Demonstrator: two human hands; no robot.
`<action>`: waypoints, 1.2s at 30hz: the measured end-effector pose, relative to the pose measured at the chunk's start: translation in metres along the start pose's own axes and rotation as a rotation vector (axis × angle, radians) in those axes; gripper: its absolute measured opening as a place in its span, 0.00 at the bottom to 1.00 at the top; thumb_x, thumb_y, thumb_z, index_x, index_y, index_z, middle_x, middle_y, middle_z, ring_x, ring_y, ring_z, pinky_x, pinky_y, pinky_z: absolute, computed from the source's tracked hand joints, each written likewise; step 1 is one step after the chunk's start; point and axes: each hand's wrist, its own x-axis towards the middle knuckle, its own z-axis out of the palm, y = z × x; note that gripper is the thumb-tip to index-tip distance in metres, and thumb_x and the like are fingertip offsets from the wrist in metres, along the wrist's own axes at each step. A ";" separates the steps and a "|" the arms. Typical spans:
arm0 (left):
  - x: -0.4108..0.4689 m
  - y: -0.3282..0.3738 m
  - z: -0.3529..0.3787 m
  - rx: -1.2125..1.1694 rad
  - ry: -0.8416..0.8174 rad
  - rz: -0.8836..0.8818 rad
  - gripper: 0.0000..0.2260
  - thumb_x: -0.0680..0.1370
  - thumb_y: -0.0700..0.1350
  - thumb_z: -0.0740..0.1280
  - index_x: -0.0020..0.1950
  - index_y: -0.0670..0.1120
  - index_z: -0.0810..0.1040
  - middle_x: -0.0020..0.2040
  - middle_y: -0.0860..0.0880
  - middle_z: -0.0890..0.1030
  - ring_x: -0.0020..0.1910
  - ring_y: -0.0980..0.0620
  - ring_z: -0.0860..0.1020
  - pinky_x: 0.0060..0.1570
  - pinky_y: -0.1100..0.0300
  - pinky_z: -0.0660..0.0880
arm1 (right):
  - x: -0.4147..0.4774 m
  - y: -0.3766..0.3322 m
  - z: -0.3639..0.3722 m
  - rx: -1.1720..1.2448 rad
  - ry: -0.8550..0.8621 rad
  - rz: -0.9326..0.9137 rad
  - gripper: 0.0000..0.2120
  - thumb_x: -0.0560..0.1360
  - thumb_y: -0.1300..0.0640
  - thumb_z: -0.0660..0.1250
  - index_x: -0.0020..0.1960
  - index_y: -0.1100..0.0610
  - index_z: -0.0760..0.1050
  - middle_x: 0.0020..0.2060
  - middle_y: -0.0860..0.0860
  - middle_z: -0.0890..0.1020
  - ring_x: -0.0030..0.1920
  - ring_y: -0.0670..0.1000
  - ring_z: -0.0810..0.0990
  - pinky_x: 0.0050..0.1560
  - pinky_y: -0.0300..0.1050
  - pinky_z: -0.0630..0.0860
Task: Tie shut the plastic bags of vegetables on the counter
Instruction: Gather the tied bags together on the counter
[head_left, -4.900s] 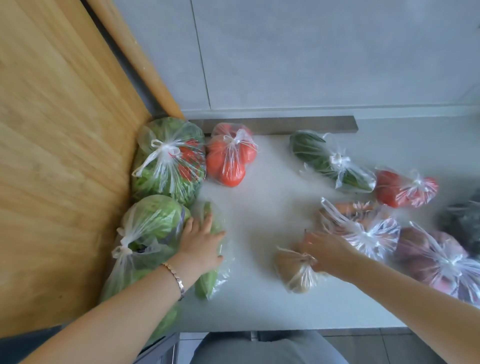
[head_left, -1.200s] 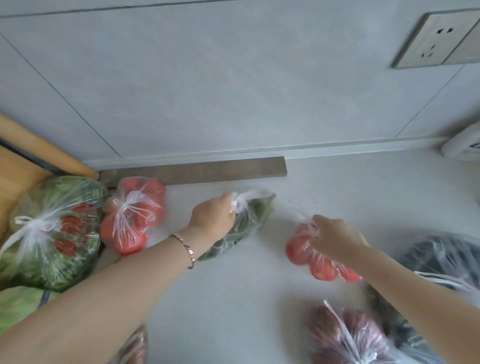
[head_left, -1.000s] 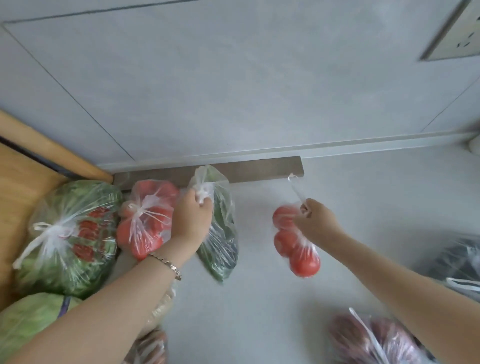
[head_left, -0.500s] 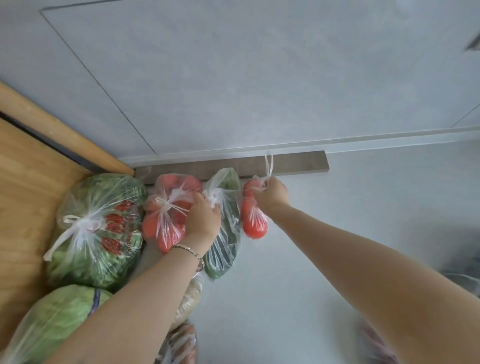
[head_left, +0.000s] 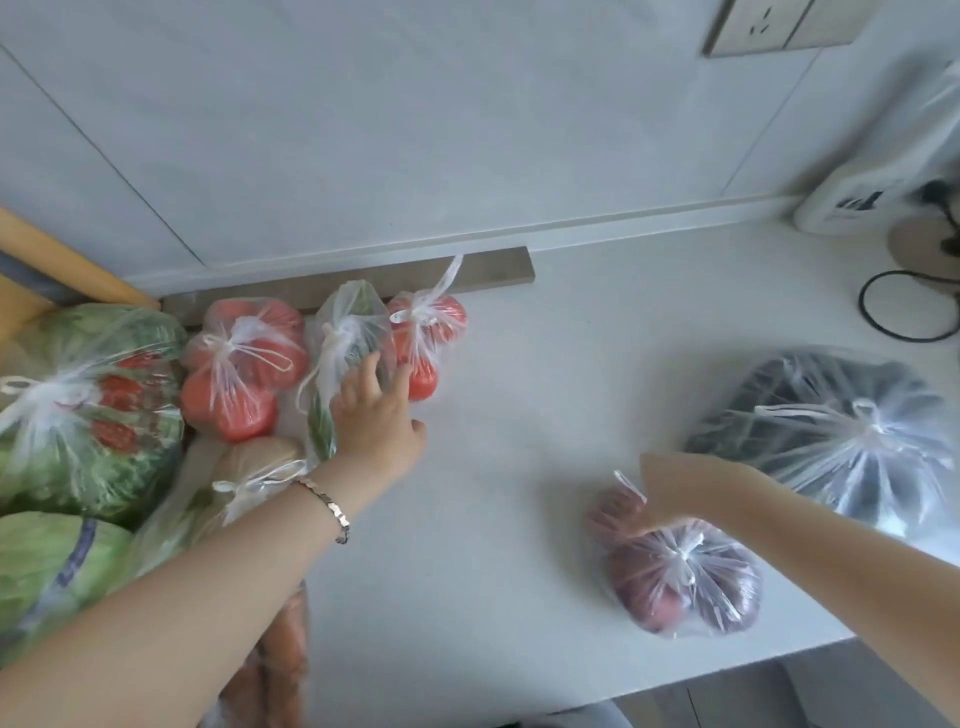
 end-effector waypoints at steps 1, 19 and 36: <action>-0.003 -0.001 0.003 0.009 -0.043 -0.034 0.32 0.72 0.47 0.65 0.73 0.49 0.56 0.74 0.40 0.51 0.72 0.37 0.53 0.70 0.45 0.55 | -0.004 0.008 0.016 -0.010 -0.040 0.007 0.28 0.69 0.43 0.67 0.62 0.59 0.69 0.57 0.52 0.78 0.55 0.53 0.77 0.48 0.41 0.71; -0.014 -0.036 0.006 -0.033 -0.221 -0.190 0.27 0.74 0.47 0.64 0.71 0.50 0.61 0.74 0.43 0.50 0.70 0.36 0.58 0.70 0.49 0.61 | 0.020 0.003 0.006 0.443 0.279 -0.055 0.15 0.74 0.62 0.59 0.29 0.56 0.63 0.29 0.50 0.75 0.37 0.54 0.75 0.29 0.35 0.67; -0.005 -0.036 0.016 -0.012 -0.267 -0.206 0.27 0.74 0.47 0.64 0.71 0.48 0.59 0.72 0.42 0.51 0.69 0.36 0.57 0.69 0.48 0.61 | 0.032 0.020 0.055 0.181 0.068 -0.134 0.10 0.66 0.55 0.72 0.43 0.59 0.76 0.36 0.49 0.76 0.40 0.50 0.76 0.43 0.38 0.75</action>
